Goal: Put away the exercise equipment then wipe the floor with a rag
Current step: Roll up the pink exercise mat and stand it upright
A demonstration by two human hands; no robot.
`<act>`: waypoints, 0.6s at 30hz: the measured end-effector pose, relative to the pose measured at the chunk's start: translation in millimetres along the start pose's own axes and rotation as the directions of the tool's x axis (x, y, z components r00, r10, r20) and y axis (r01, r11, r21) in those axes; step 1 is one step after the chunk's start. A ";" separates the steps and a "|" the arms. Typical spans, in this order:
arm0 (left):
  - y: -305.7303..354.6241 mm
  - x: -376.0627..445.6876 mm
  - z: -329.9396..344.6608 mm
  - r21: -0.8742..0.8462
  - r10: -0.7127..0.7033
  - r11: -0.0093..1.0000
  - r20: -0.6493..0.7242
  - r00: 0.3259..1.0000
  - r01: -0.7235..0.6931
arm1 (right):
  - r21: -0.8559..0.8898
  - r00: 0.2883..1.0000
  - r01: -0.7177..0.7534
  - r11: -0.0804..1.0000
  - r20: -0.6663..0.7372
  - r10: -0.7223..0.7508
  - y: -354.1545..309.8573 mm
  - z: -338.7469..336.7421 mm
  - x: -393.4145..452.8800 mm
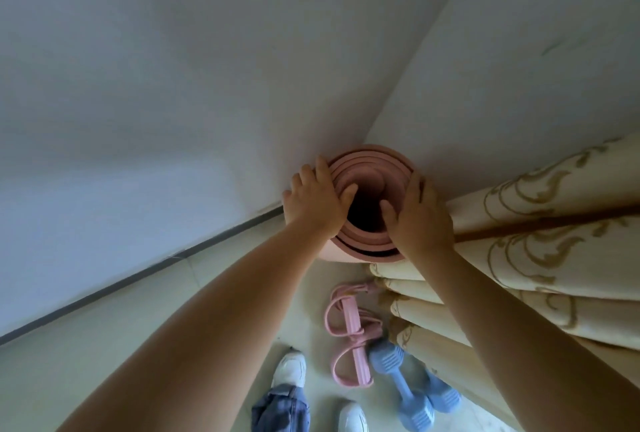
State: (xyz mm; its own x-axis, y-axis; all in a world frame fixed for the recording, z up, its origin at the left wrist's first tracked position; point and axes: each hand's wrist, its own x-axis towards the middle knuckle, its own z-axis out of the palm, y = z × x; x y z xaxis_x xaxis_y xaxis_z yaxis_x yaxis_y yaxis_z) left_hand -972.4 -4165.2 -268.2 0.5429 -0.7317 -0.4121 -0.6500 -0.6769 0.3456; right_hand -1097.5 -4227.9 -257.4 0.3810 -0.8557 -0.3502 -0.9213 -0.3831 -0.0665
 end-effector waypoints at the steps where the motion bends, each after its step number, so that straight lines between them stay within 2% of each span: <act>1: -0.9 -4.4 -2.7 -0.021 -0.010 1.000 -0.012 1.000 0.009 | -0.021 1.000 0.025 0.999 0.013 -0.024 -0.9 -3.5 -1.6; 4: -7.7 -27.3 -11.9 -0.062 -0.057 0.997 -0.027 0.998 0.055 | -0.109 0.993 0.112 0.988 0.048 -0.107 0.9 -10.4 -10.5; 11: -40.3 -123.1 -31.8 0.083 -0.162 0.983 -0.035 0.986 0.165 | -0.173 0.959 0.275 0.946 0.123 -0.256 -2.2 -27.0 -56.9; 14: -61.1 -176.3 -36.5 0.082 -0.226 0.970 -0.062 0.972 0.231 | -0.178 0.918 0.394 0.902 0.126 -0.376 -18.0 -33.8 -89.6; 18: -93.2 -257.7 -36.9 0.057 -0.331 0.940 -0.086 0.940 0.337 | -0.168 0.820 0.566 0.807 0.221 -0.529 -58.5 -30.8 -153.4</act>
State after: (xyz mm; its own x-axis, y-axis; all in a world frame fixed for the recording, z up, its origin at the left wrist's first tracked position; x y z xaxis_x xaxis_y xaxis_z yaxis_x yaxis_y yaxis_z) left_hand -1032.1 -3916.5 -163.1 0.7713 -0.4702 -0.4290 -0.4586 -0.8779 0.1378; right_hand -1099.7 -4085.0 -171.0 0.7822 -0.4222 -0.4581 -0.5152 -0.8519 -0.0945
